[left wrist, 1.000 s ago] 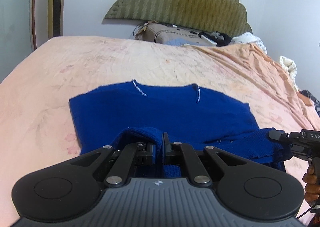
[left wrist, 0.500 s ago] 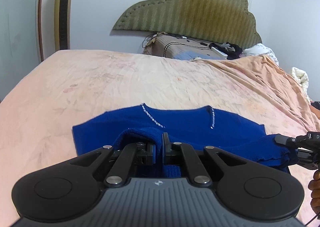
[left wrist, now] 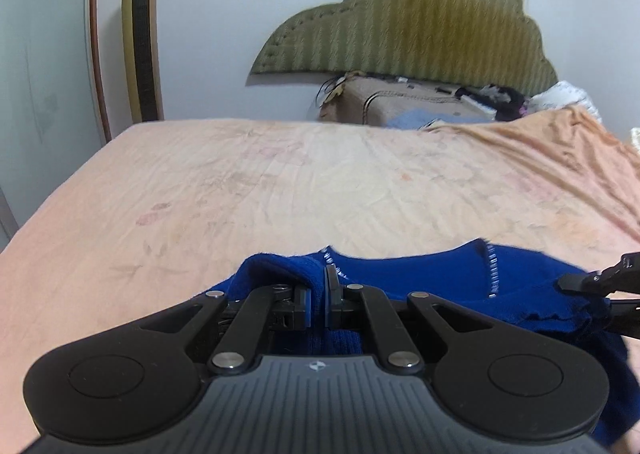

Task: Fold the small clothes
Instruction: 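Lower the folded hem onto the neckline and open the right tool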

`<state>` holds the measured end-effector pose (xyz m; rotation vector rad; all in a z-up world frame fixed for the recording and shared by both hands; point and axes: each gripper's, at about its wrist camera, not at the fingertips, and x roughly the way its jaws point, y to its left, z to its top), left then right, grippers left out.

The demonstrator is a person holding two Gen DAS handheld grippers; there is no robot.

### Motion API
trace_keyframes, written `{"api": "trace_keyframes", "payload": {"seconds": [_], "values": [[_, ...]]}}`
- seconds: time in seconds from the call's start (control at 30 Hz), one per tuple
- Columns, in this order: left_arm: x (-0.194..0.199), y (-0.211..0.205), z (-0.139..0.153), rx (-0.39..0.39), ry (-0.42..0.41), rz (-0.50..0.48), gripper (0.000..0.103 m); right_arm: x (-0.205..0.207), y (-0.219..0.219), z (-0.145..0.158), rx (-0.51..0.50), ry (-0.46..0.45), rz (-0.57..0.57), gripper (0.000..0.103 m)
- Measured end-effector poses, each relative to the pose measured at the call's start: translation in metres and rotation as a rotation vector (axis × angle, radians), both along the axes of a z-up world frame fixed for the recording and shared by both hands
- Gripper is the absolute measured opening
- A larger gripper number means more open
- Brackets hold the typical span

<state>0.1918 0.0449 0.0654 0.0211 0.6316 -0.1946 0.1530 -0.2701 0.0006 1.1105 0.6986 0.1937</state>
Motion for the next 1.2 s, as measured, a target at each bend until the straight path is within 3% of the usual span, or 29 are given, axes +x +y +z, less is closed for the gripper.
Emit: {"api": "trace_keyframes", "payload": {"seconds": [0.17, 0.4, 0.43, 0.5, 0.67, 0.8, 0.93, 1.03, 1.13, 1.2], "values": [[0.008, 0.003, -0.016, 0.007, 0.030, 0.017, 0.006, 0.009, -0.007, -0.024, 0.098, 0.048, -0.011, 0.026], [0.004, 0.006, -0.018, 0.007, 0.024, 0.006, 0.006, -0.009, -0.019, -0.021, 0.142, 0.027, 0.012, 0.029], [0.004, 0.006, -0.018, 0.006, 0.025, 0.008, 0.006, -0.011, -0.020, -0.019, 0.137, 0.013, 0.024, 0.029], [0.003, 0.007, -0.018, -0.002, 0.029, 0.012, 0.006, -0.013, -0.019, -0.012, 0.061, 0.011, 0.026, 0.013], [-0.006, 0.014, -0.004, -0.051, 0.008, 0.005, 0.006, -0.016, -0.020, 0.006, 0.008, -0.042, 0.012, 0.012], [0.010, 0.018, 0.004, -0.091, 0.026, 0.028, 0.006, -0.009, -0.035, 0.013, 0.076, -0.087, -0.053, 0.012], [0.042, 0.018, -0.016, -0.116, 0.101, 0.076, 0.006, 0.010, -0.046, -0.003, 0.197, -0.052, -0.138, 0.013], [0.054, 0.018, -0.034, -0.109, 0.141, 0.101, 0.006, 0.021, -0.053, -0.037, 0.329, 0.026, -0.225, 0.020], [0.055, 0.027, -0.040, -0.154, 0.172, 0.097, 0.007, 0.021, -0.058, -0.048, 0.301, 0.072, -0.279, 0.039], [0.056, 0.035, -0.039, -0.183, 0.190, 0.104, 0.008, 0.014, -0.062, -0.043, 0.286, 0.019, -0.312, 0.055]]}}
